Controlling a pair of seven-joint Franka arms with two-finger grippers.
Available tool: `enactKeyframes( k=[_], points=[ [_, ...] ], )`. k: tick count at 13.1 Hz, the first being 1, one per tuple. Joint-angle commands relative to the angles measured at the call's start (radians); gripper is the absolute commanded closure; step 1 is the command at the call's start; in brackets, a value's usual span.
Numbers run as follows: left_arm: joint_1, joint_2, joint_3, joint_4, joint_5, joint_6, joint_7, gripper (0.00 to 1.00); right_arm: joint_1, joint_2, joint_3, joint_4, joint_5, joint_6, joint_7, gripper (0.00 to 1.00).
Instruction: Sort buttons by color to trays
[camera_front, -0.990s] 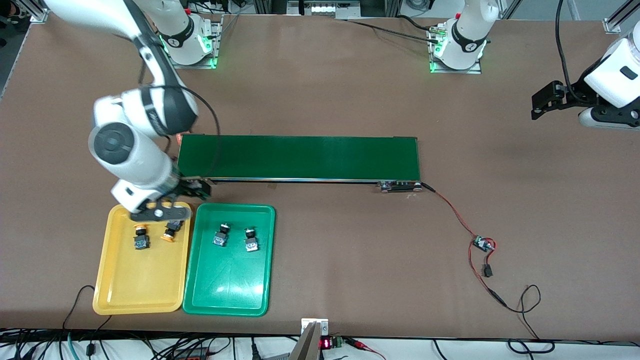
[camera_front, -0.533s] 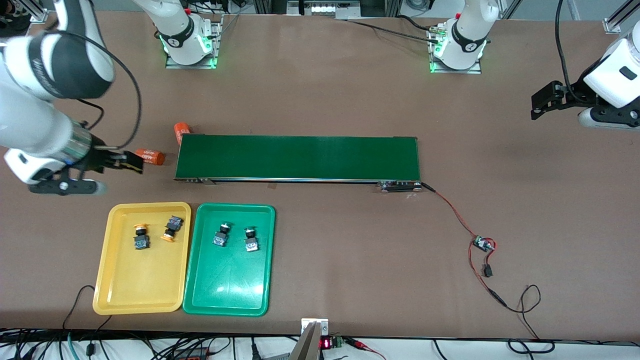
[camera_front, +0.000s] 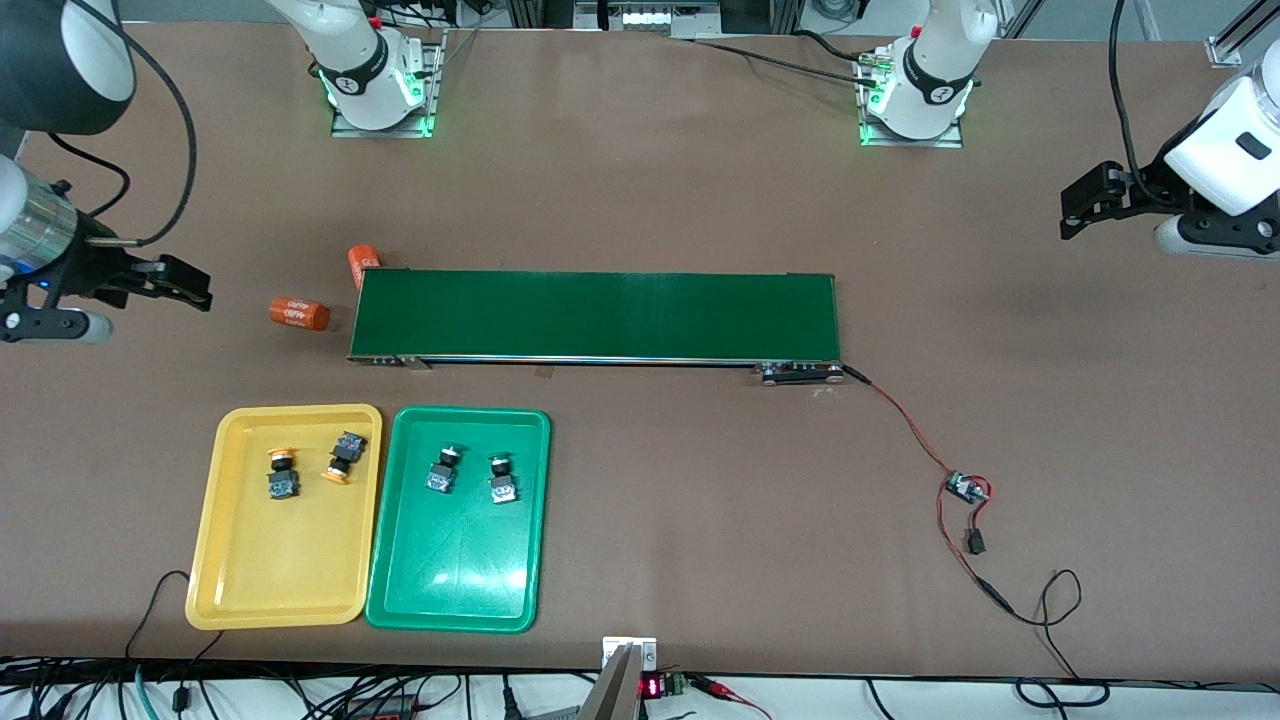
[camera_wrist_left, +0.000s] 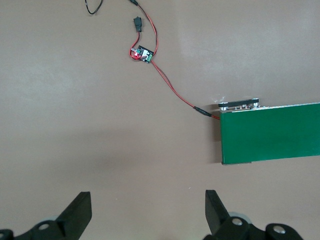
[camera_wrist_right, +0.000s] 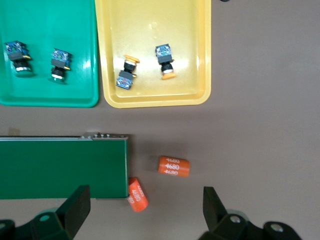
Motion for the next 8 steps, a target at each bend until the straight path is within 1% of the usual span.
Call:
enactKeyframes(
  k=[1, 6, 8],
  points=[
    [0.004, 0.006, -0.005, 0.017, 0.004, -0.008, 0.019, 0.00, -0.008, -0.018, -0.019, -0.017, 0.016, -0.018, -0.029, 0.00],
    [0.004, 0.004, -0.005, 0.019, 0.004, -0.008, 0.019, 0.00, -0.009, 0.006, -0.018, 0.020, 0.022, -0.045, -0.023, 0.00],
    [0.004, 0.006, -0.005, 0.019, 0.004, -0.008, 0.019, 0.00, -0.008, 0.006, -0.016, 0.020, 0.053, -0.045, -0.018, 0.00]
  ],
)
